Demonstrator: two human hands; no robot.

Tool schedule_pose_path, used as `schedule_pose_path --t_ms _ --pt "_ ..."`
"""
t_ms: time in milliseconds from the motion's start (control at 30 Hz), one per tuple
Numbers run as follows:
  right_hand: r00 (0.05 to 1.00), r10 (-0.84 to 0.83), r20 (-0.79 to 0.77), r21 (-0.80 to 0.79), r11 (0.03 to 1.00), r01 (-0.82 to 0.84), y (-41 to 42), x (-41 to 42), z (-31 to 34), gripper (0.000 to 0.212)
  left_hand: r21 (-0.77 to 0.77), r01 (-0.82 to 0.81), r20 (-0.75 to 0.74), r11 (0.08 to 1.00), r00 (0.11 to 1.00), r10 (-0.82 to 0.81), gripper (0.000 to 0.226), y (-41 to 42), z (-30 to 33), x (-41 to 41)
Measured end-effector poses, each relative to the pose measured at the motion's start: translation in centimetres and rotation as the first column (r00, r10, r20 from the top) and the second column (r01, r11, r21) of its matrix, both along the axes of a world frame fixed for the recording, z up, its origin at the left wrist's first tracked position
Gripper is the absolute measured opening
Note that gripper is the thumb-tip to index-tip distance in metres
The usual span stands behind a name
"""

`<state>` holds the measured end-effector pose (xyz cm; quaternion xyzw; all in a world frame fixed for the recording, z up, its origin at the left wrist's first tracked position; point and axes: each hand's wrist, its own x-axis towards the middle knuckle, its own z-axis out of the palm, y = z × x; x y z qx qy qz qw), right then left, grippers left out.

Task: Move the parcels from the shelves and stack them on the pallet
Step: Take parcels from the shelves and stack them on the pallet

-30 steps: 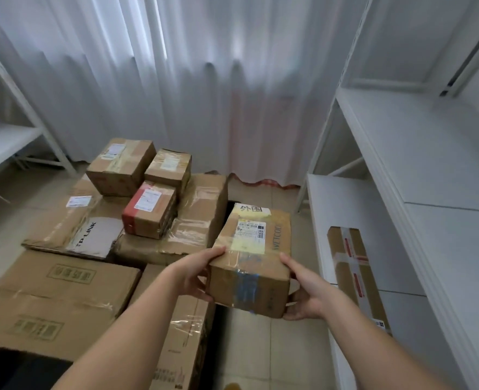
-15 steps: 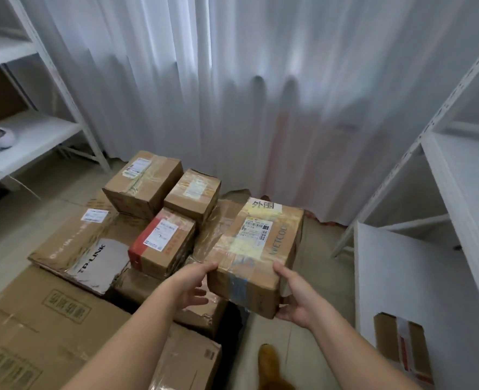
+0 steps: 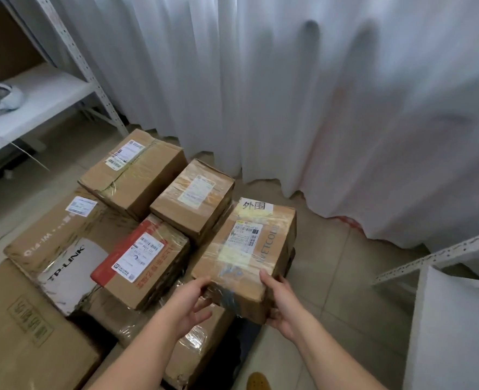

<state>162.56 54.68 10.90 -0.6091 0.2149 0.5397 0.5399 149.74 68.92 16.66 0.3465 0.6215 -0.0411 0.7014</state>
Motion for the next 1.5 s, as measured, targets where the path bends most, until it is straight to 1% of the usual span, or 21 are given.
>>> schedule_pose_path --t_ms 100,200,267,333,367,433,500,567,667,833,900,1000,1100,1200,1333,1400,1500 --pt "1.0 0.009 -0.003 0.014 1.0 -0.009 2.2 1.6 -3.3 0.084 -0.007 -0.06 -0.008 0.998 0.998 0.06 0.007 1.6 -3.0 1.6" --pt "1.0 0.013 -0.012 0.03 0.999 -0.012 4.0 2.9 -5.9 0.083 -0.007 -0.079 -0.001 0.997 0.997 0.079 0.011 3.2 -5.3 2.9" --pt "1.0 0.013 -0.027 0.055 0.998 -0.011 5.0 3.6 -7.6 0.08 -0.001 -0.088 0.016 0.996 0.996 0.088 0.023 4.3 -6.7 3.6" --pt "0.998 0.05 -0.023 0.063 0.997 -0.048 6.0 4.1 -8.7 0.081 0.003 -0.091 0.025 0.996 0.996 0.091 0.036 5.1 -7.7 4.4" --pt "0.997 0.079 -0.015 0.055 0.995 -0.078 6.4 4.3 -9.3 0.084 0.005 -0.093 0.026 0.996 0.995 0.093 0.037 5.5 -8.1 4.7" --pt "0.99 0.138 0.036 0.022 0.99 -0.139 7.1 4.7 -10.1 0.086 0.01 -0.096 0.02 0.995 0.995 0.096 0.029 6.0 -8.6 5.2" --pt "0.973 0.203 0.113 -0.008 0.979 -0.204 7.7 5.0 -10.6 0.073 0.016 -0.093 0.016 0.996 0.996 0.093 0.026 6.3 -9.0 5.5" --pt "0.962 0.239 0.134 -0.025 0.971 -0.238 8.4 5.3 -10.9 0.067 0.009 -0.099 0.028 0.995 0.995 0.099 0.024 6.4 -9.5 5.7" --pt "0.955 0.253 0.153 -0.038 0.968 -0.25 9.0 5.6 -10.8 0.072 -0.002 -0.13 0.034 0.991 0.991 0.13 0.023 6.5 -10.3 5.9" --pt "0.958 0.232 0.171 -0.032 0.973 -0.23 8.5 5.7 -10.4 0.072 -0.008 -0.146 -0.003 0.989 0.989 0.146 0.036 6.4 -11.3 6.5" --pt "0.957 0.231 0.178 -0.043 0.973 -0.227 8.5 5.8 -10.7 0.071 -0.028 -0.138 0.013 0.99 0.99 0.138 0.043 6.3 -11.5 6.9" --pt "0.946 0.257 0.198 -0.059 0.966 -0.25 8.6 5.8 -10.9 0.072 -0.045 -0.136 0.032 0.99 0.99 0.138 0.043 6.3 -11.7 7.4" --pt "0.947 0.254 0.198 -0.042 0.967 -0.251 8.7 5.6 -10.8 0.075 -0.047 -0.131 0.04 0.99 0.99 0.133 0.05 6.3 -11.7 7.4" --pt "0.955 0.215 0.206 -0.041 0.977 -0.211 8.7 5.6 -10.8 0.075 -0.053 -0.103 0.062 0.993 0.992 0.106 0.045 6.3 -11.6 7.5" --pt "0.957 0.234 0.172 -0.033 0.972 -0.232 8.5 5.8 -10.5 0.074 -0.047 -0.052 0.042 0.998 0.998 0.054 0.052 6.5 -11.6 7.4" --pt "0.959 0.241 0.152 -0.032 0.971 -0.239 8.4 6.0 -10.3 0.074 -0.04 -0.004 0.025 0.999 1.0 0.005 0.046 6.5 -11.2 7.3" --pt "0.957 0.257 0.137 -0.068 0.966 -0.25 7.9 5.8 -9.7 0.071 -0.013 0.027 -0.02 1.0 0.999 -0.027 0.028 6.5 -10.7 6.9"
